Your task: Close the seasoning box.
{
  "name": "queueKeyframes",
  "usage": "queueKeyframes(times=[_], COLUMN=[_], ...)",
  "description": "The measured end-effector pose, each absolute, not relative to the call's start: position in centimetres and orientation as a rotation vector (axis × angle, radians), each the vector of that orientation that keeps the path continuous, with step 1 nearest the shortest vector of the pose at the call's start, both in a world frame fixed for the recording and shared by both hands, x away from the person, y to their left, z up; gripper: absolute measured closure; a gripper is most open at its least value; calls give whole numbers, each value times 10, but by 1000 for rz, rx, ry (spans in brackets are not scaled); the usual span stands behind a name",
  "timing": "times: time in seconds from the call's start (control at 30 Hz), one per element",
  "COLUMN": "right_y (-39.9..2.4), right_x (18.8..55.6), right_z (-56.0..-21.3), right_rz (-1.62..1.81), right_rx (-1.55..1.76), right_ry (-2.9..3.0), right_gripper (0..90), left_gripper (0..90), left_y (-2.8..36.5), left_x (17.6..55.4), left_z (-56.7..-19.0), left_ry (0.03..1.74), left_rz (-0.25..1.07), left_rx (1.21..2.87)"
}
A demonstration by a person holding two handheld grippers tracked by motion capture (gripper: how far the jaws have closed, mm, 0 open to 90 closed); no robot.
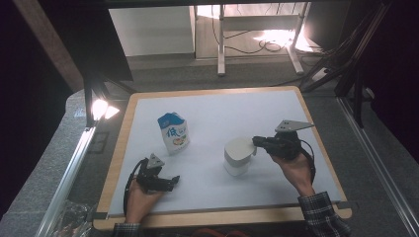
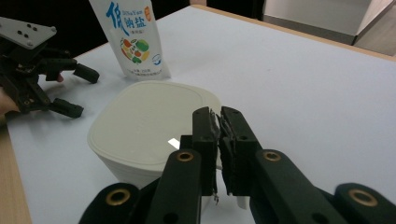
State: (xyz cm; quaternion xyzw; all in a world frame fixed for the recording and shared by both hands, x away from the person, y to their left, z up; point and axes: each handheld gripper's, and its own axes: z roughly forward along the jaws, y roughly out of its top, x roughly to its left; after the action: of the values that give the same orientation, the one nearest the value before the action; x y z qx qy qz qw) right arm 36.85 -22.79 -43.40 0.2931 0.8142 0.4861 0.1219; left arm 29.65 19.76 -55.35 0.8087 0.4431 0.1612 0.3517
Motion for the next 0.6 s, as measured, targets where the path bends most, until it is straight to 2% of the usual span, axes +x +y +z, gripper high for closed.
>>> queueKeyframes(times=[0.37,0.6], right_y=[-244,-248], right_x=[365,359], right_z=[-439,-443], right_rz=[1377,1331], right_rx=[883,887], right_ry=[2344,2343], right_gripper=[706,580], left_gripper=[77,77], left_y=[198,197], left_x=[297,296], left_z=[-553,-554], left_ry=[1144,1150], left_rz=[417,416], left_rx=[2098,2091])
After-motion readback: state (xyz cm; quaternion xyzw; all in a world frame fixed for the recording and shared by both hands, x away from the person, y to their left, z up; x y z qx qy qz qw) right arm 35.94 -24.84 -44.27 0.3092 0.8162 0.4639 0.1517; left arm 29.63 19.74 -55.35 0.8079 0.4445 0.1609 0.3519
